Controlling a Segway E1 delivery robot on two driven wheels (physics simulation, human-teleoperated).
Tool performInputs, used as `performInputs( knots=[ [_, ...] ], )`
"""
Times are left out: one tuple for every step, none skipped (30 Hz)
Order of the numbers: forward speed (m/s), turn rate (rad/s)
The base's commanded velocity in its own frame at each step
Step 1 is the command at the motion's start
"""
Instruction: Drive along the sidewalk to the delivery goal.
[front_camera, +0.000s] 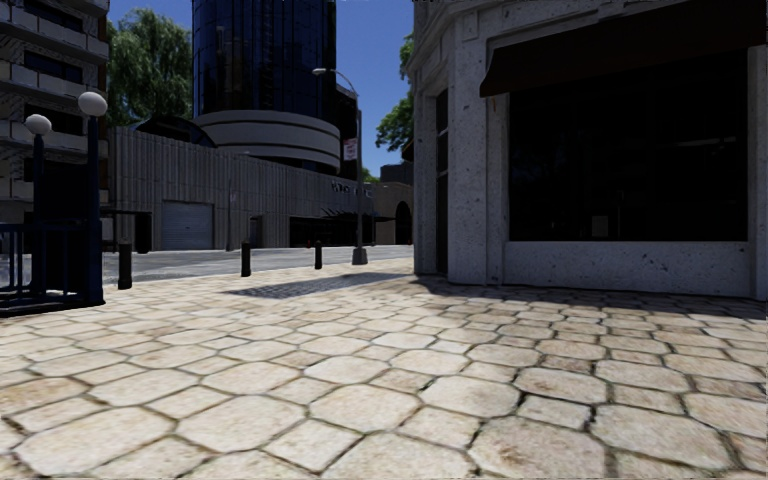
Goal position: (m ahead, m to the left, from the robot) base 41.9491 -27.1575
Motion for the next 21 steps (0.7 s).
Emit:
performInputs(
  knots=[
    [2.00,0.67],
    [2.00,0.67],
    [2.00,0.67],
    [2.00,0.64],
    [2.00,0.64],
    [2.00,0.57],
    [2.00,0.49],
    [2.00,0.36],
    [2.00,0.36],
    [2.00,0.19],
    [2.00,0.00],
    [2.00,0.00],
    [2.00,0.00],
    [2.00,0.00],
    [2.00,0.00],
    [2.00,0.00],
    [2.00,0.00],
    [2.00,0.00],
    [2.00,0.00],
    [2.00,0.00],
    [2.00,0.00]
  ],
)
